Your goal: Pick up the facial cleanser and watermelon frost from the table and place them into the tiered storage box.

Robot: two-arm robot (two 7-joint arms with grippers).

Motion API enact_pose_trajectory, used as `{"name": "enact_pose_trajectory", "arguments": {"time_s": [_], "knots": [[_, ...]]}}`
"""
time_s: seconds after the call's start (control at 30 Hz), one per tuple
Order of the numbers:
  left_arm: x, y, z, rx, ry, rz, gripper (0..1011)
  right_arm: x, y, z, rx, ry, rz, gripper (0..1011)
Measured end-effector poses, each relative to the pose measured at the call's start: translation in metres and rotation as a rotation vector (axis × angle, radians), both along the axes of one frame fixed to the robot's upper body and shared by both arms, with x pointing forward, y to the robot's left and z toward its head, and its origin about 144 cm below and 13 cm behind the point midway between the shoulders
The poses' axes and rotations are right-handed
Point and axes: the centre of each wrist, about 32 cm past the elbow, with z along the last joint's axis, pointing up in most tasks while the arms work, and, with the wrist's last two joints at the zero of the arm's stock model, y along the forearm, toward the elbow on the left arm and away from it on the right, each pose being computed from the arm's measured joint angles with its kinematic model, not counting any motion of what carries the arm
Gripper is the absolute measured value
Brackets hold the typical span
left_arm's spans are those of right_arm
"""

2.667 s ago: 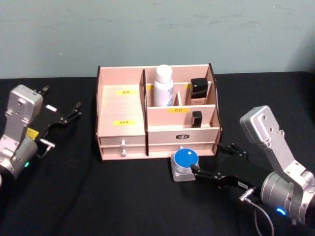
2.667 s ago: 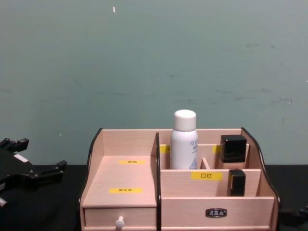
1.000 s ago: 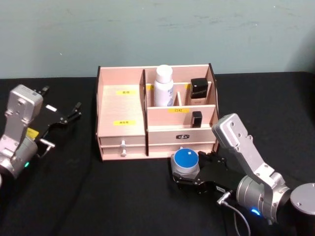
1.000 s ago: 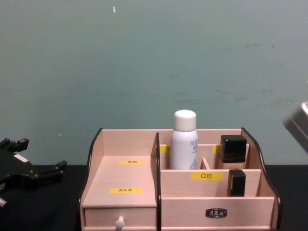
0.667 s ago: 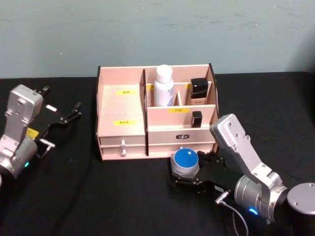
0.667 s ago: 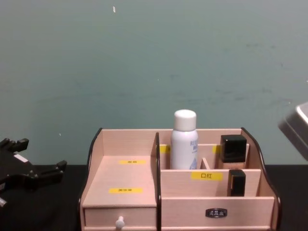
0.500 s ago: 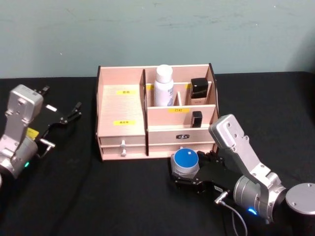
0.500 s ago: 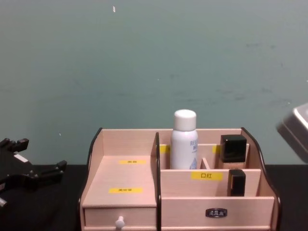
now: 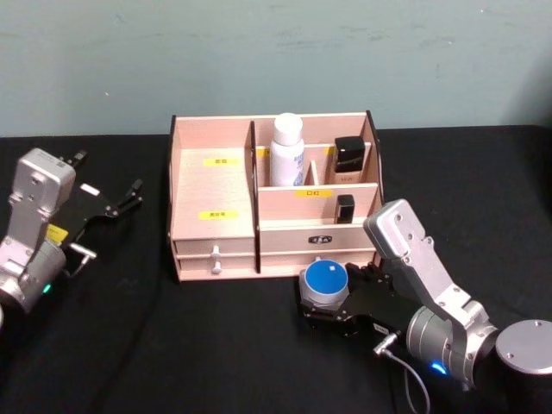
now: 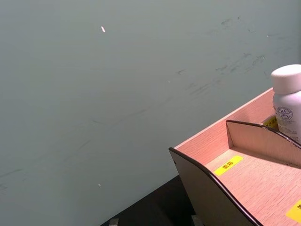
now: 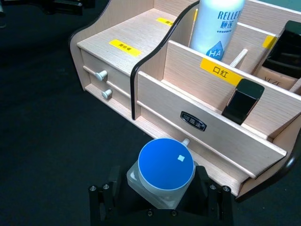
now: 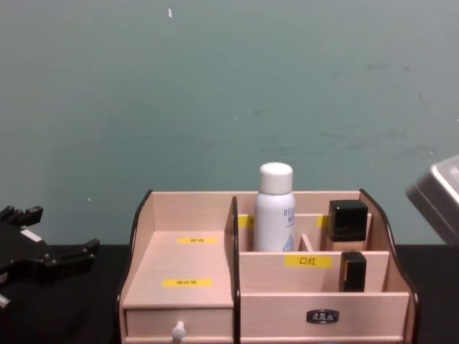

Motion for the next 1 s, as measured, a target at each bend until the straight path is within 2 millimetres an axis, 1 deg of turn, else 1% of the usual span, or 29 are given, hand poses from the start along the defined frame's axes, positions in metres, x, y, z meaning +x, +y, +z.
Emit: {"name": "enact_pose_trajectory", "arguments": {"time_s": [1.0], "knots": [[0.0000,0.0000,0.0000,0.000,0.000,0.000,1001,0.0048,0.0021,-0.0032,-0.012,-0.015,-0.028,1003]]}}
